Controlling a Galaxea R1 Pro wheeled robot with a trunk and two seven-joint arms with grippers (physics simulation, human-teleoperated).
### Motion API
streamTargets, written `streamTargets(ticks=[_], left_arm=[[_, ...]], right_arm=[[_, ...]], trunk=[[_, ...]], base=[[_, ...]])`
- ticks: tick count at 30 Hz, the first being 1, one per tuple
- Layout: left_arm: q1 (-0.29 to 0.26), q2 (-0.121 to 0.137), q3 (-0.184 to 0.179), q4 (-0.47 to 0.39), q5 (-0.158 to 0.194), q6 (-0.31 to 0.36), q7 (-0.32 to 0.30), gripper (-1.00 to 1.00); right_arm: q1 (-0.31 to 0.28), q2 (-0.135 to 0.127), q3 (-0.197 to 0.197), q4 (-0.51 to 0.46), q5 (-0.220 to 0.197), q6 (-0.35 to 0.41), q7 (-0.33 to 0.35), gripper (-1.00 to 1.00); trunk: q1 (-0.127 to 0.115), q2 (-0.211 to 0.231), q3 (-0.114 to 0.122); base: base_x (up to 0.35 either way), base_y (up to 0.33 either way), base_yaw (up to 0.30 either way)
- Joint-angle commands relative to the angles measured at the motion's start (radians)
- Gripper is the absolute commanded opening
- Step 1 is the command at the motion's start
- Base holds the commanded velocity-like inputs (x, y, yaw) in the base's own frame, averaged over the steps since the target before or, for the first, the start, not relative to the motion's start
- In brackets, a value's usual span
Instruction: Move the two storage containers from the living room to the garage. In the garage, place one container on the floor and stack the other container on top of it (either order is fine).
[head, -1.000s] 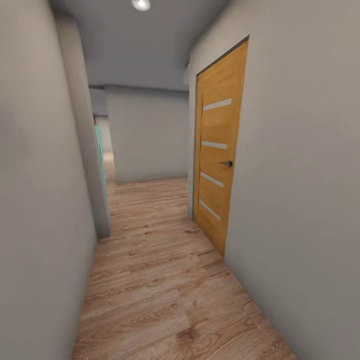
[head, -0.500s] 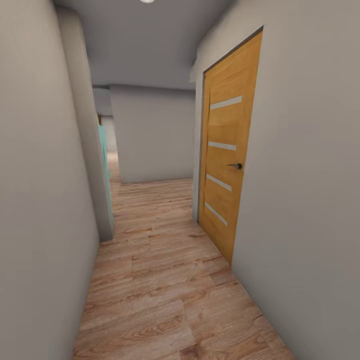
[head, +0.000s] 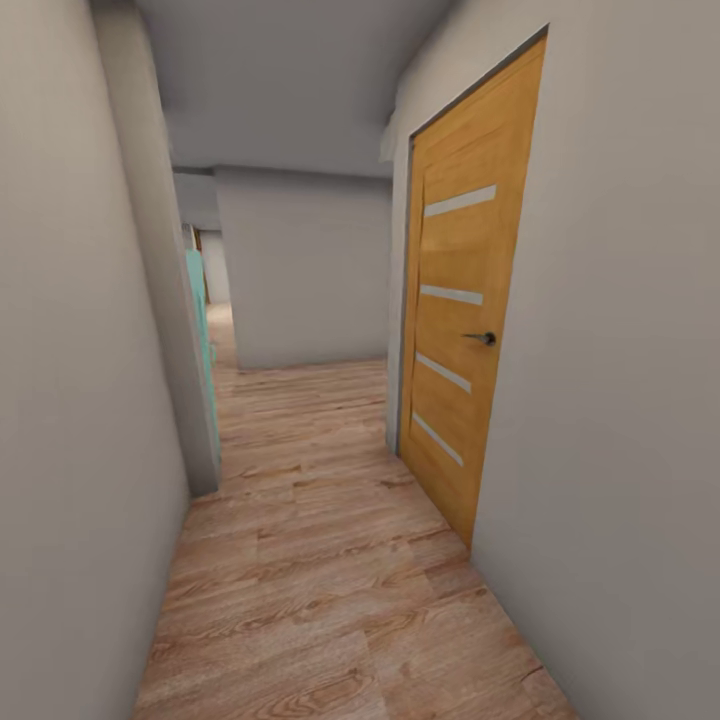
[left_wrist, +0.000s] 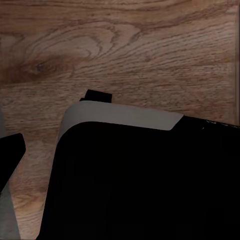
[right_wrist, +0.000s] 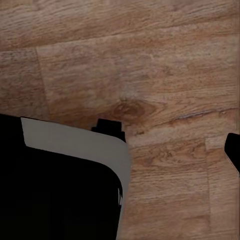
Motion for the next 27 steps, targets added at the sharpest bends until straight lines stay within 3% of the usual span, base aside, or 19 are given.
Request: streamTargets(ticks=[1,13,27], left_arm=[[0.0,0.0,0.0,0.0,0.006,-0.002,0.0,1.0],[0.0,0.002,0.0,0.0,0.007,-0.004,0.0,1.0],[0.0,0.003,0.0,0.0,0.008,-0.004,0.0,1.0]], right_arm=[[-0.001,0.0,0.002,0.003,0.006,-0.006,0.001,1.0],[-0.001,-0.001,0.002,0.003,0.007,-0.001,0.0,1.0],[-0.001,-0.001,0.002,0.003,0.007,0.0,0.0,1.0]], trunk=[[0.001,0.0,-0.001],[0.001,0.0,-0.001],[0.001,0.0,-0.001]], base=[[0.321,0.0,0.0],[0.321,-0.008,0.0],[0.318,-0.136,0.0]])
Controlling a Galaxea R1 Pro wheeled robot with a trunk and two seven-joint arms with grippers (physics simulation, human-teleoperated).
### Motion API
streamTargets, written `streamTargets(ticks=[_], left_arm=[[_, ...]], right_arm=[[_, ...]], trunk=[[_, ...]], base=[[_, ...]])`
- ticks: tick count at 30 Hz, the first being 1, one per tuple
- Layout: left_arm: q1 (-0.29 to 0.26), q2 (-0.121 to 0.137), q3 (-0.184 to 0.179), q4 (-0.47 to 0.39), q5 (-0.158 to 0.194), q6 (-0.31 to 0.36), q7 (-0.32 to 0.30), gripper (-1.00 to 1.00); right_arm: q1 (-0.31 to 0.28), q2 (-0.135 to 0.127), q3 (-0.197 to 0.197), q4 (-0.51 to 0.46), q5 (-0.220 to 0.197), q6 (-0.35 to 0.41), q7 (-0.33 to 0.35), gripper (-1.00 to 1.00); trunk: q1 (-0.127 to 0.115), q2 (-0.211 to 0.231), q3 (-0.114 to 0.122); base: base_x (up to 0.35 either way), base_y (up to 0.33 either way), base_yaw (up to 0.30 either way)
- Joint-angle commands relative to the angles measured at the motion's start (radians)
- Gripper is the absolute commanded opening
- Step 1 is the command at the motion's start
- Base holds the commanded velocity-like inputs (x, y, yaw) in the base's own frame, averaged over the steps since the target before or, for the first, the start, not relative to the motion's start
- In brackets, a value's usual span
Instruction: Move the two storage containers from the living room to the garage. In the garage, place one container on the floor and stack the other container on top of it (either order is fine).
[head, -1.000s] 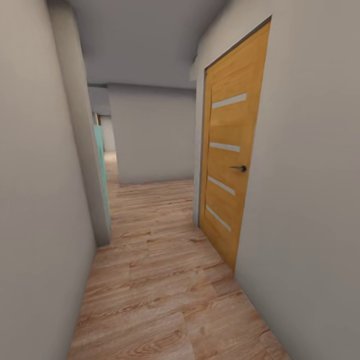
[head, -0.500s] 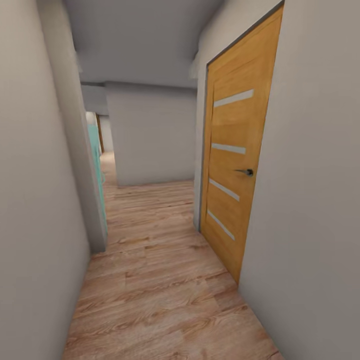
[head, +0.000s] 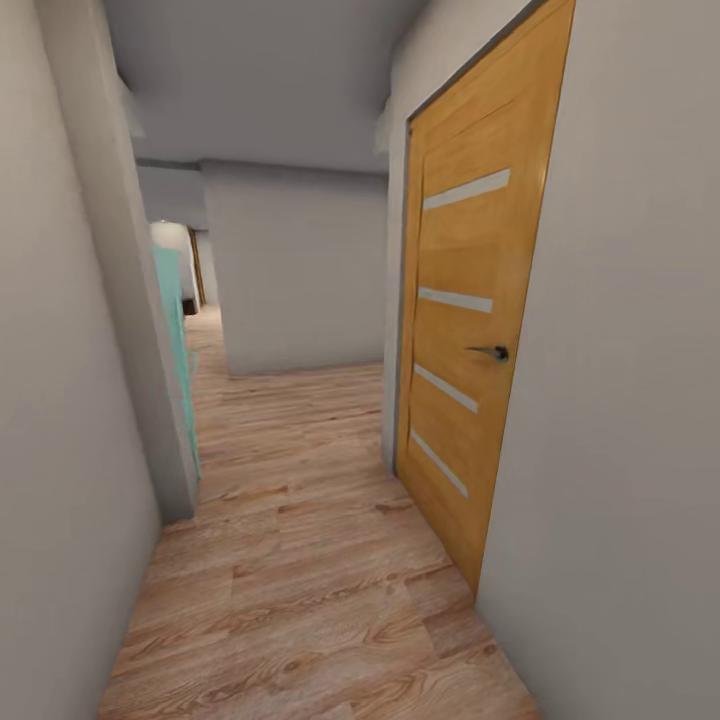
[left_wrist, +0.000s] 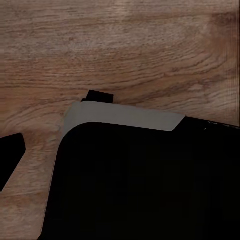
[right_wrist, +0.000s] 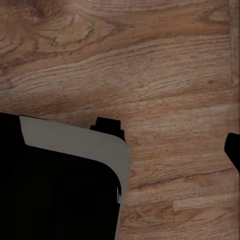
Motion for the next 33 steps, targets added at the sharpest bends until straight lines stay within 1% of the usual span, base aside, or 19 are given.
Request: streamTargets(ticks=[1,14,21,33], left_arm=[[0.0,0.0,0.0,0.0,0.006,-0.002,0.0,1.0],[0.0,0.0,0.0,0.0,0.007,-0.002,0.0,1.0],[0.0,0.0,0.001,0.0,0.007,-0.002,0.0,1.0],[0.0,0.005,0.001,0.0,0.008,0.0,0.0,1.0]], right_arm=[[-0.001,-0.001,0.002,0.003,0.005,-0.006,0.002,1.0],[-0.001,-0.003,0.002,0.003,0.006,-0.007,0.002,1.0],[-0.001,-0.001,0.002,0.003,0.007,-0.009,0.001,1.0],[-0.001,-0.003,0.002,0.003,0.012,-0.009,0.001,1.0]], trunk=[[0.001,0.0,-0.001],[0.001,0.0,-0.001],[0.001,0.0,-0.001],[0.001,0.0,-0.001]], base=[[0.318,-0.148,0.039],[0.318,-0.126,0.237],[0.318,-0.094,0.039],[0.321,-0.006,0.001]])
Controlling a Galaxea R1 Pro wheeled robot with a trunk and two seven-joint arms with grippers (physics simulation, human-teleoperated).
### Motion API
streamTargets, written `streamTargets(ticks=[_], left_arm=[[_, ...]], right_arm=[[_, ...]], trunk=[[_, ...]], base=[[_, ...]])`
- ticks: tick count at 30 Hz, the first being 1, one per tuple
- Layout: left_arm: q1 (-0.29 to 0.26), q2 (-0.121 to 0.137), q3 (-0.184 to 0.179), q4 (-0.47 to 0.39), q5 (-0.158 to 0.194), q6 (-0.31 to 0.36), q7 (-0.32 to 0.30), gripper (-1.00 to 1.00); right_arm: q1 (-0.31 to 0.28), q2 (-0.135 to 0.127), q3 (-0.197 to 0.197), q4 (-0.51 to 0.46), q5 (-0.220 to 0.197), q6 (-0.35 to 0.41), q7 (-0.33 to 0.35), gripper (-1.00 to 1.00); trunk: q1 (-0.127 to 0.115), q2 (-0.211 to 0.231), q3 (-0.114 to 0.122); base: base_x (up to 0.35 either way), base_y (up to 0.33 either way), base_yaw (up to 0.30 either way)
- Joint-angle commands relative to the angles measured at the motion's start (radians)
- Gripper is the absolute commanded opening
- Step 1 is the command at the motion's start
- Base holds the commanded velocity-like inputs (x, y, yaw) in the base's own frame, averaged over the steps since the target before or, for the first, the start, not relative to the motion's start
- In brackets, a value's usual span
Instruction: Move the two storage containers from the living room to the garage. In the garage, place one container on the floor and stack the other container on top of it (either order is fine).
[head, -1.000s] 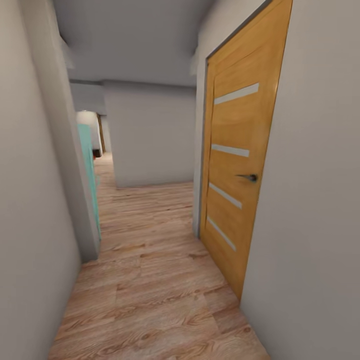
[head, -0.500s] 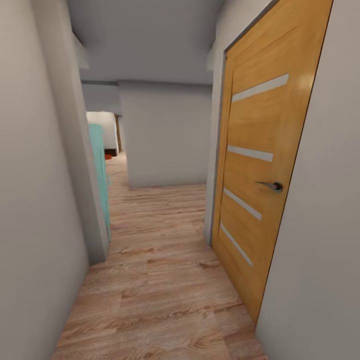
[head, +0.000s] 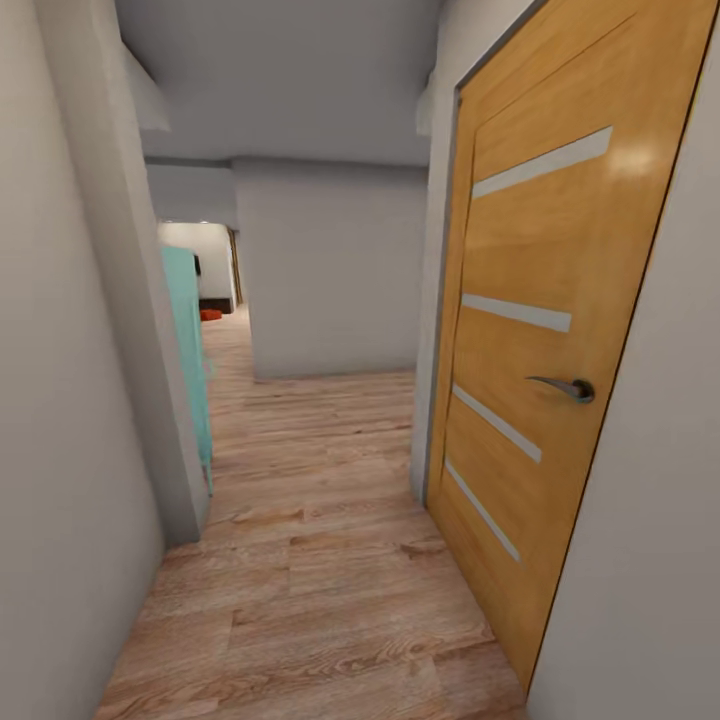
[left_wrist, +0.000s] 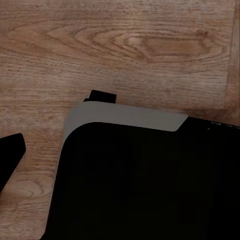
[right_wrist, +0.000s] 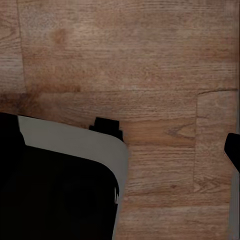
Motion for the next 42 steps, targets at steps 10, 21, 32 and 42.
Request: streamTargets(ticks=[10,21,32,42], left_arm=[[0.0,0.002,0.0,0.0,0.006,-0.002,-0.001,1.0],[0.0,0.002,0.0,0.0,0.006,-0.002,-0.001,1.0],[0.0,0.001,0.0,0.0,0.006,-0.003,0.0,1.0],[0.0,0.001,0.0,0.0,0.006,-0.004,-0.001,1.0]], right_arm=[[-0.001,-0.001,0.001,0.003,0.024,-0.007,0.0,1.0],[-0.001,0.0,0.001,0.003,0.062,-0.006,0.001,1.0],[-0.001,0.001,-0.003,0.003,0.075,-0.007,0.0,1.0],[-0.001,0.008,-0.011,0.003,0.065,-0.024,0.002,1.0]], trunk=[[0.001,0.0,-0.001],[0.001,0.0,-0.001],[0.001,0.0,-0.001],[0.001,0.0,-0.001]], base=[[0.322,0.0,0.0],[0.323,0.0,0.144],[0.323,0.0,0.187],[0.323,0.0,0.005]])
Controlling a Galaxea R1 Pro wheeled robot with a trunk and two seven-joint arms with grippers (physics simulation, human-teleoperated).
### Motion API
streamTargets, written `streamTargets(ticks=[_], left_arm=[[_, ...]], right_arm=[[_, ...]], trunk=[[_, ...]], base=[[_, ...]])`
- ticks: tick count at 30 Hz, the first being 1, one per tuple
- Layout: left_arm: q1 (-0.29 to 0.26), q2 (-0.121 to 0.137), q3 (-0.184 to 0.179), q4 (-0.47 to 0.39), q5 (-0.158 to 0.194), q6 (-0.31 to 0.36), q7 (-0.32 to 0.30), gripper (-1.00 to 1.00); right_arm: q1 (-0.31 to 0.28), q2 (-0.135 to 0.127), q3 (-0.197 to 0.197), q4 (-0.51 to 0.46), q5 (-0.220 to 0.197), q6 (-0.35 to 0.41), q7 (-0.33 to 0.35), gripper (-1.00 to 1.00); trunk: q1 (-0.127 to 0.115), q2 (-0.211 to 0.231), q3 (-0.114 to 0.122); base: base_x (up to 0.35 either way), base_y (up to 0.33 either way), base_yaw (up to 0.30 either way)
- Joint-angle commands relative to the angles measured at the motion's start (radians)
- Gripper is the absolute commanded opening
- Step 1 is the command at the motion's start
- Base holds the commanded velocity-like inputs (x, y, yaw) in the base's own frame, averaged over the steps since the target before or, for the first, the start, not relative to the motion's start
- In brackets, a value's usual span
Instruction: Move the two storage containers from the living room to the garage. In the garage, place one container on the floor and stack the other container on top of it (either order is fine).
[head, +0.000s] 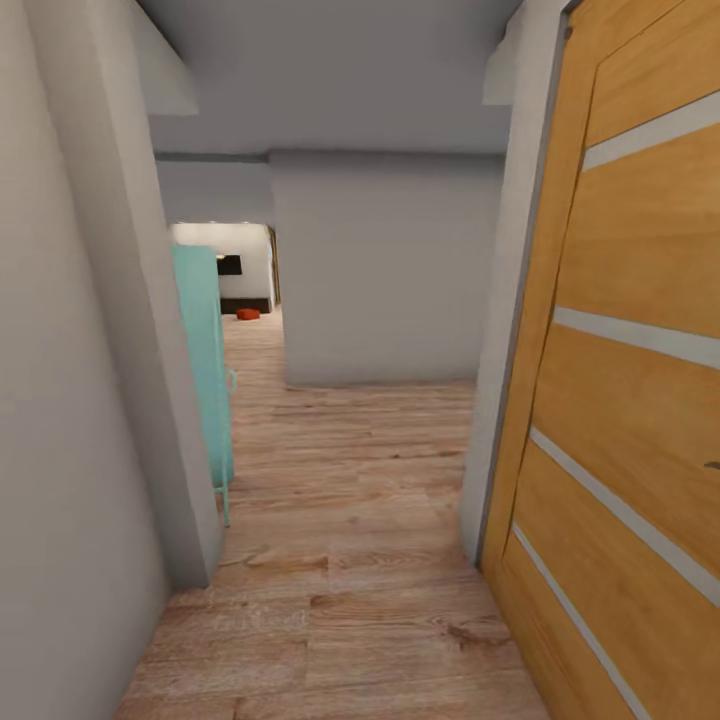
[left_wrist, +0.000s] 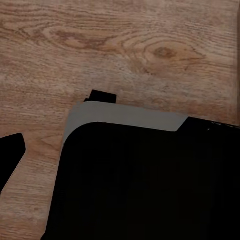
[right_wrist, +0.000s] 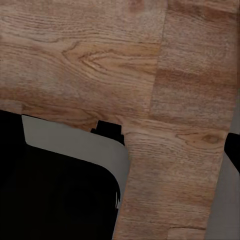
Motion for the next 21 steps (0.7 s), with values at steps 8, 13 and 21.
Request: streamTargets(ticks=[8,13,21], left_arm=[[0.0,0.0,0.001,0.0,0.006,-0.001,-0.001,1.0],[0.0,0.0,0.001,0.001,0.006,-0.001,-0.001,1.0],[0.0,-0.002,0.001,0.002,0.006,-0.001,-0.001,1.0]], right_arm=[[-0.001,0.001,0.0,0.004,-0.006,-0.015,0.011,1.0],[-0.001,0.001,-0.002,0.003,-0.007,-0.013,0.005,1.0],[-0.001,0.001,0.003,0.002,0.003,-0.002,0.0,1.0]], trunk=[[0.001,-0.001,-0.001],[0.001,-0.001,-0.001],[0.001,-0.001,-0.001]], base=[[0.323,0.0,0.0],[0.323,0.0,0.0],[0.323,0.0,0.0]])
